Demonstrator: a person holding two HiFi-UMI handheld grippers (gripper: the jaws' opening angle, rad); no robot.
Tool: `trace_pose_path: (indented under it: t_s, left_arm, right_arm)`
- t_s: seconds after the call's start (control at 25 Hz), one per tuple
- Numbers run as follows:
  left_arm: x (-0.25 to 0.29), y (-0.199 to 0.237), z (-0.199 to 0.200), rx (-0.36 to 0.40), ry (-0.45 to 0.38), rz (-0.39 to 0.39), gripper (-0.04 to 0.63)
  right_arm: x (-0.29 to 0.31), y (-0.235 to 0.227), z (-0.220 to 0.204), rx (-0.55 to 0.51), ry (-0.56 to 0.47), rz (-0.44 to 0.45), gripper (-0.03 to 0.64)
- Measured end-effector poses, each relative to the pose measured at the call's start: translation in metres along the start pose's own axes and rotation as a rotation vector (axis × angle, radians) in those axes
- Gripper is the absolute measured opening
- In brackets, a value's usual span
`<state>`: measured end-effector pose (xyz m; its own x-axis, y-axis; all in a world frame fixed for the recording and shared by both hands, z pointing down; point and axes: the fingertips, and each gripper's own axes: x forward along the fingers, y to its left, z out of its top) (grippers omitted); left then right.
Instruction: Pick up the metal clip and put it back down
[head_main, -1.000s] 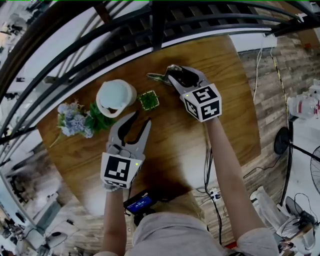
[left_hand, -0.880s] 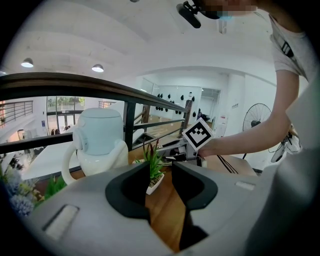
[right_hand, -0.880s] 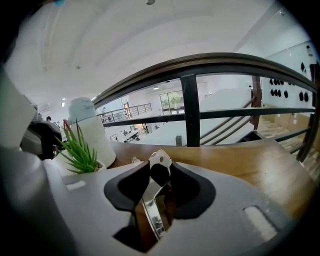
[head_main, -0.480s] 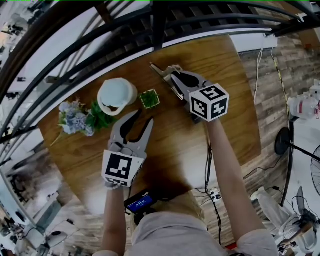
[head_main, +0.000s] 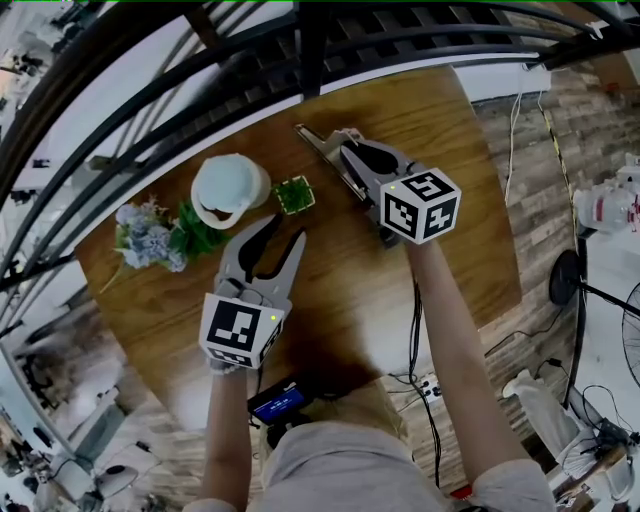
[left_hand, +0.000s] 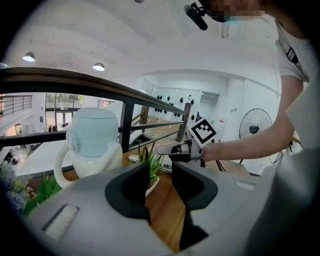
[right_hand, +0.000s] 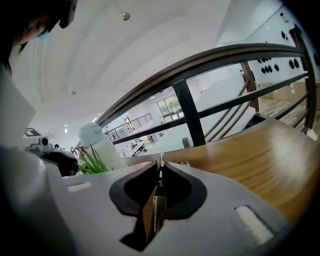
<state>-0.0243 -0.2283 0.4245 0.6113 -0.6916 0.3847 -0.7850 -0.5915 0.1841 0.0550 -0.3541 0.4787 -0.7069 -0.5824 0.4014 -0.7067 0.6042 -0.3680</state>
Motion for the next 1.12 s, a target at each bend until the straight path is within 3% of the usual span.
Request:
trace_pose_path:
  t_s: [0.64,1.12]
  left_arm:
    - [0.001,-0.022,0.004,-0.069,-0.015,-0.110,0.173]
    - [0.000,-0.044,0.009,-0.166,-0.028,-0.218,0.218]
  right_arm:
    - [-0.057,0.022,0.016,-0.022,-0.074,-0.031,0.032]
    - [-0.109,0.078,0.028,-0.033,-0.176,0.025,0.032]
